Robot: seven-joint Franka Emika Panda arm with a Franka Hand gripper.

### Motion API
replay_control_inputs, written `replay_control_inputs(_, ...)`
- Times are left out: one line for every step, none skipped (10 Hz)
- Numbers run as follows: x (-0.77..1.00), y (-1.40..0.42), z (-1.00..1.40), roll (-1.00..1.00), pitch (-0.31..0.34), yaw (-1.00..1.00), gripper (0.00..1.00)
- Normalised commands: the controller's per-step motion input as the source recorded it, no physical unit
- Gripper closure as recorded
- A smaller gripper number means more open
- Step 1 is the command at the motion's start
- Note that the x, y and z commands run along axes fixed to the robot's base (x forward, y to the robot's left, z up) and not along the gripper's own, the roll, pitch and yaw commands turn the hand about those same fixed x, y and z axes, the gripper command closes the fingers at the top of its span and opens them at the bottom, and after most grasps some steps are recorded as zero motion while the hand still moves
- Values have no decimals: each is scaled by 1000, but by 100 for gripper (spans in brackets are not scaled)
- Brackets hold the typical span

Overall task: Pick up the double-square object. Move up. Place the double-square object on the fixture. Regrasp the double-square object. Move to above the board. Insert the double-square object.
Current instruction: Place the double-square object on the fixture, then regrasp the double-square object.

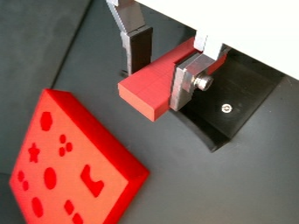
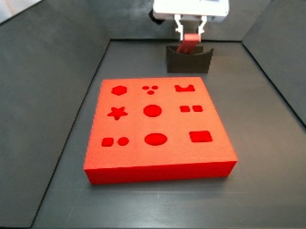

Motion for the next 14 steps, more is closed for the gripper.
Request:
replay_control_inputs(165, 110, -816, -172, 5, -189, 100)
replay_control_inputs(132, 83, -582, -170, -17, -154, 100)
replay_control_inputs(114, 69, -418, -164, -30, -131, 100)
replay_control_inputs(84, 71, -287, -141, -42, -96, 100)
replay_control_inputs(69, 69, -287, -130, -51, -83, 100)
replay_control_inputs(67, 66, -286, -125, -52, -61, 100)
replay_control_inputs(0, 0, 0, 0, 0, 0, 0)
replay_control_inputs(0, 0, 1000, -94, 16, -3, 0)
replay_control_inputs(-6, 4, 1000, -87, 19, 2, 0)
replay_control_inputs(-23, 12, 1000, -59, 29, 8, 0)
replay_control_inputs(-30, 3, 1000, -10, 34, 9, 0)
replay_control_inputs(-37, 1, 1000, 8, 38, 5, 0)
replay_control_inputs(-39, 2, 866, 35, 46, 0, 0)
replay_control_inputs(-38, 1, 688, 45, 52, -4, 0)
